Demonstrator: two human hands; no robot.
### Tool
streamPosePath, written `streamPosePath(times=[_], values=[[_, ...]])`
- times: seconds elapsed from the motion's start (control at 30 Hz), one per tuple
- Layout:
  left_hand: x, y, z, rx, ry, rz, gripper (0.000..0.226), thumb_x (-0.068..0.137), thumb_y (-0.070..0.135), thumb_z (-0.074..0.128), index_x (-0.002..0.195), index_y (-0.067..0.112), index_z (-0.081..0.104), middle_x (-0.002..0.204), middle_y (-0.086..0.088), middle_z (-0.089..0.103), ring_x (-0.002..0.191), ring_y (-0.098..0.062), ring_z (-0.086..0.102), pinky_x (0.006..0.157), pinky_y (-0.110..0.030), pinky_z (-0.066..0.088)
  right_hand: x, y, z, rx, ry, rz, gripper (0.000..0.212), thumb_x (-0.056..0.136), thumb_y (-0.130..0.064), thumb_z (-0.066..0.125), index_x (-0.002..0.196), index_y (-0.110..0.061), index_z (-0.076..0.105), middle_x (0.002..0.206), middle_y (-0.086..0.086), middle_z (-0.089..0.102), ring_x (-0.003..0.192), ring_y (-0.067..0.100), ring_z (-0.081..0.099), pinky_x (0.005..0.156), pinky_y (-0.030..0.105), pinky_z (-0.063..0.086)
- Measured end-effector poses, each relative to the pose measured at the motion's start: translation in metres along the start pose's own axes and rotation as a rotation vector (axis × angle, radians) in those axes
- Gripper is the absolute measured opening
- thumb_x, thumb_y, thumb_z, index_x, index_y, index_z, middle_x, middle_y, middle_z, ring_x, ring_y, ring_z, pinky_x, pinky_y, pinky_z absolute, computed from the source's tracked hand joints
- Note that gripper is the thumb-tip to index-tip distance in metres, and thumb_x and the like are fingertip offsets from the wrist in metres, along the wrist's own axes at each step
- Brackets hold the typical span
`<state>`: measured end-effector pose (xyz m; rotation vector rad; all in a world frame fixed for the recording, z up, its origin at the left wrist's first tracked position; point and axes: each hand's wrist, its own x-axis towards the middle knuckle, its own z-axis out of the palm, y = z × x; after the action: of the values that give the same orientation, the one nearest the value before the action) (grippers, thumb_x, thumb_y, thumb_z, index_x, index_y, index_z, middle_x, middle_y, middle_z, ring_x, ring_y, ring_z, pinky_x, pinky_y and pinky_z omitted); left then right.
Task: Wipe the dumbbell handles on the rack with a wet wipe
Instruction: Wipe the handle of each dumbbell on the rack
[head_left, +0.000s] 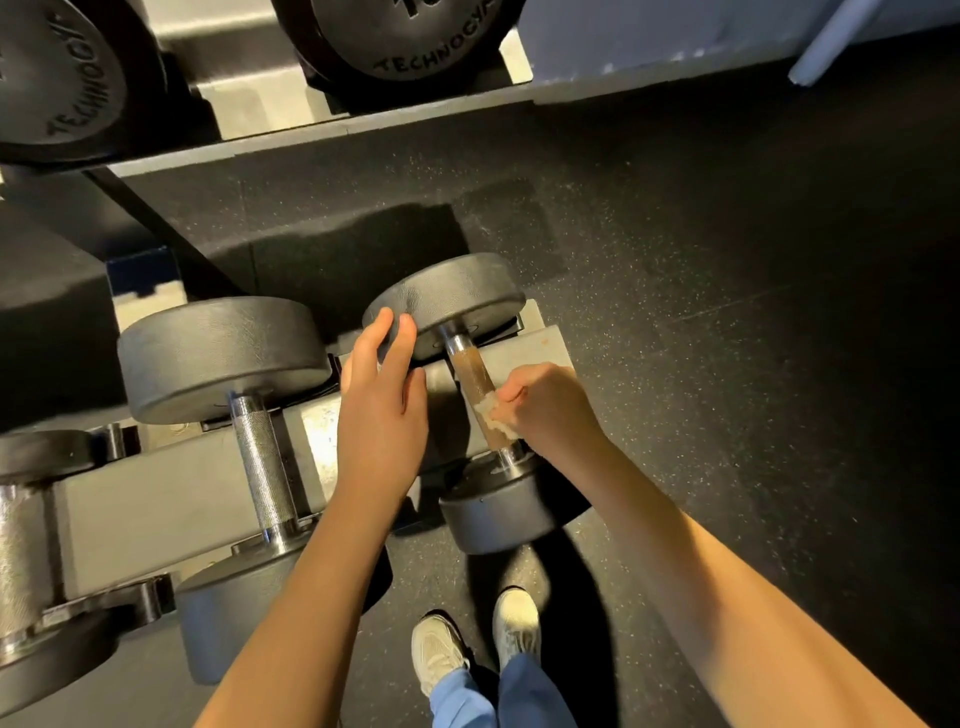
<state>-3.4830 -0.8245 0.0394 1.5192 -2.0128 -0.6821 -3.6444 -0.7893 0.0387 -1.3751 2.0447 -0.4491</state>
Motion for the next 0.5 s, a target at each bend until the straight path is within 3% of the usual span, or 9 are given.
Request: streamPosePath(times=[0.1, 0.17, 0.23, 0.3, 0.43, 0.5], values=[[-0.001, 0.001, 0.0, -0.022, -0.013, -0.01, 0.05, 0.097, 0.013, 0.049, 0.146, 0.018, 0.036, 0.154, -0.002, 0.026, 0.142, -0.016, 0.022, 0.1, 0.0, 0.007, -0.009, 0.009, -0.004, -0.189, -0.164, -0.004, 0.025, 0.087, -0.016, 0.065, 0.063, -0.017, 0.058, 0.086, 0.006, 0.067, 0.085, 0.018, 0.062, 0.076, 0.028, 0.05], [-0.002, 0.001, 0.0, -0.044, -0.027, -0.025, 0.051, 0.098, 0.013, 0.049, 0.146, 0.019, 0.035, 0.155, 0.001, 0.024, 0.143, -0.013, 0.02, 0.105, -0.008, 0.012, -0.008, 0.007, -0.004, -0.184, -0.144, -0.012, 0.033, 0.085, -0.015, 0.065, 0.056, -0.02, 0.05, 0.079, 0.004, 0.064, 0.08, 0.02, 0.06, 0.073, 0.029, 0.05], [-0.003, -0.001, -0.002, -0.057, -0.052, -0.027, 0.053, 0.098, 0.013, 0.048, 0.148, 0.021, 0.032, 0.157, 0.004, 0.022, 0.144, -0.01, 0.017, 0.107, -0.012, 0.013, -0.001, -0.001, 0.001, -0.049, -0.058, 0.008, 0.025, 0.086, -0.016, 0.065, 0.062, -0.013, 0.06, 0.074, 0.005, 0.061, 0.071, 0.021, 0.058, 0.066, 0.028, 0.049], [-0.004, -0.005, -0.004, -0.047, -0.082, -0.007, 0.056, 0.098, 0.014, 0.048, 0.149, 0.025, 0.028, 0.158, 0.009, 0.017, 0.142, -0.002, 0.012, 0.103, -0.005, 0.009, 0.01, -0.013, 0.006, 0.115, 0.035, 0.057, 0.017, 0.087, -0.019, 0.065, 0.074, -0.01, 0.067, 0.073, 0.005, 0.062, 0.069, 0.021, 0.059, 0.063, 0.029, 0.05], [-0.002, -0.011, -0.009, -0.058, -0.122, 0.016, 0.058, 0.098, 0.014, 0.048, 0.149, 0.03, 0.025, 0.156, 0.019, 0.013, 0.138, 0.005, 0.008, 0.106, -0.011, 0.01, 0.032, -0.025, 0.013, 0.246, 0.194, 0.025, 0.012, 0.087, -0.017, 0.065, 0.091, -0.009, 0.073, 0.094, 0.006, 0.069, 0.088, 0.021, 0.063, 0.08, 0.036, 0.052], [-0.002, -0.011, -0.009, -0.067, -0.123, 0.014, 0.058, 0.098, 0.013, 0.048, 0.149, 0.03, 0.025, 0.153, 0.021, 0.012, 0.138, 0.005, 0.008, 0.106, -0.011, 0.01, 0.033, -0.023, 0.014, 0.286, 0.187, 0.048, 0.012, 0.085, -0.016, 0.065, 0.092, -0.009, 0.073, 0.096, 0.006, 0.07, 0.089, 0.019, 0.063, 0.079, 0.033, 0.052]])
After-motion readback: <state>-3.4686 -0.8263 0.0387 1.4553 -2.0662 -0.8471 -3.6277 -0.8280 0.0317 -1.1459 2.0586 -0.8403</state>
